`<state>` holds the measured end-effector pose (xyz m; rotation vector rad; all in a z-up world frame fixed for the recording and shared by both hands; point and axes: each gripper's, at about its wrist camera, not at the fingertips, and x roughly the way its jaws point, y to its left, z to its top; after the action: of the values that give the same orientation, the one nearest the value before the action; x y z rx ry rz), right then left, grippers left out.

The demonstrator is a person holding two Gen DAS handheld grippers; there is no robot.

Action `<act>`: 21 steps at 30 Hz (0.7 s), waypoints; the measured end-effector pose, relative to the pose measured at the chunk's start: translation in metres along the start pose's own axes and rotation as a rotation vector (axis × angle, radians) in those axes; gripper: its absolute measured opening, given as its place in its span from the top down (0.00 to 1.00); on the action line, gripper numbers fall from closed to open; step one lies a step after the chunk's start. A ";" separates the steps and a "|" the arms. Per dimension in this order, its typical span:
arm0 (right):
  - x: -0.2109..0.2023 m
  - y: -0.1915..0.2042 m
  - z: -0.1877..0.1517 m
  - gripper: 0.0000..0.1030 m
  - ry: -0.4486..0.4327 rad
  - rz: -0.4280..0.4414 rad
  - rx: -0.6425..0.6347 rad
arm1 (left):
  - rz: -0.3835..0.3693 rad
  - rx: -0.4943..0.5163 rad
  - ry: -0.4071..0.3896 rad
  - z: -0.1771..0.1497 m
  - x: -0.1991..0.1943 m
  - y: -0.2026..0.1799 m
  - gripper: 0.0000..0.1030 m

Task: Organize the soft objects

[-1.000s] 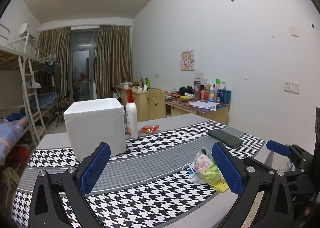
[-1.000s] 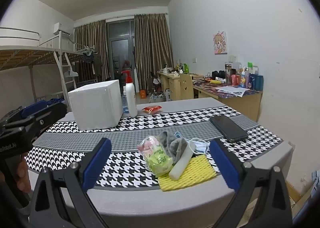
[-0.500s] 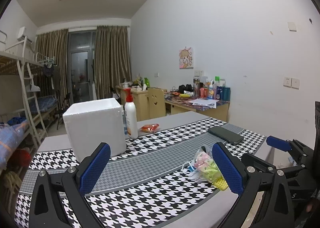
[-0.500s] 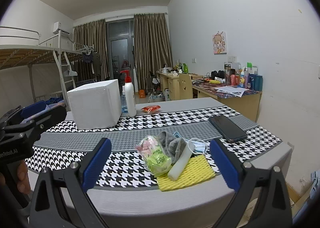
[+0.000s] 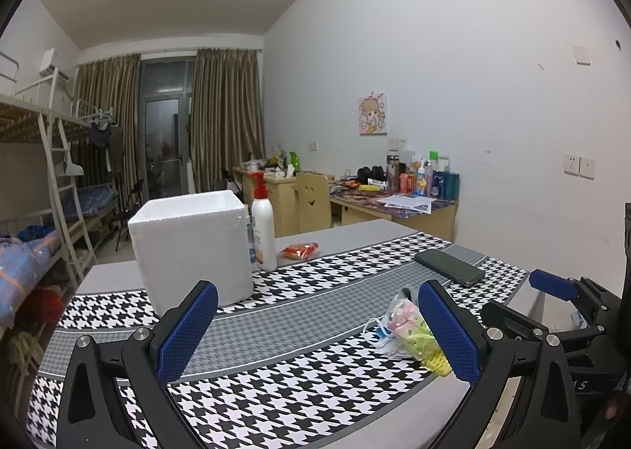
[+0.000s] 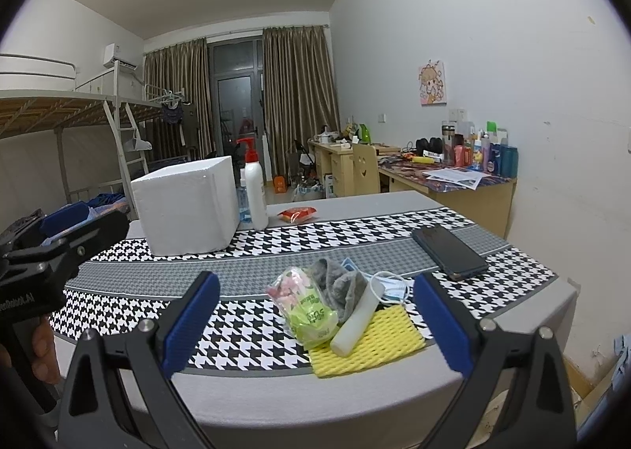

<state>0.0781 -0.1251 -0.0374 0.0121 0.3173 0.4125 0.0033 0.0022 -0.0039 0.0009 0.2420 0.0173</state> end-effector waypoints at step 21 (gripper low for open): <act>0.004 0.001 0.000 0.03 0.006 0.002 -0.003 | 0.005 -0.015 0.028 -0.002 0.010 0.003 0.01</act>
<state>0.0809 -0.1227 -0.0384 0.0080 0.3223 0.4152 0.0130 0.0049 -0.0079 -0.0134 0.2703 0.0237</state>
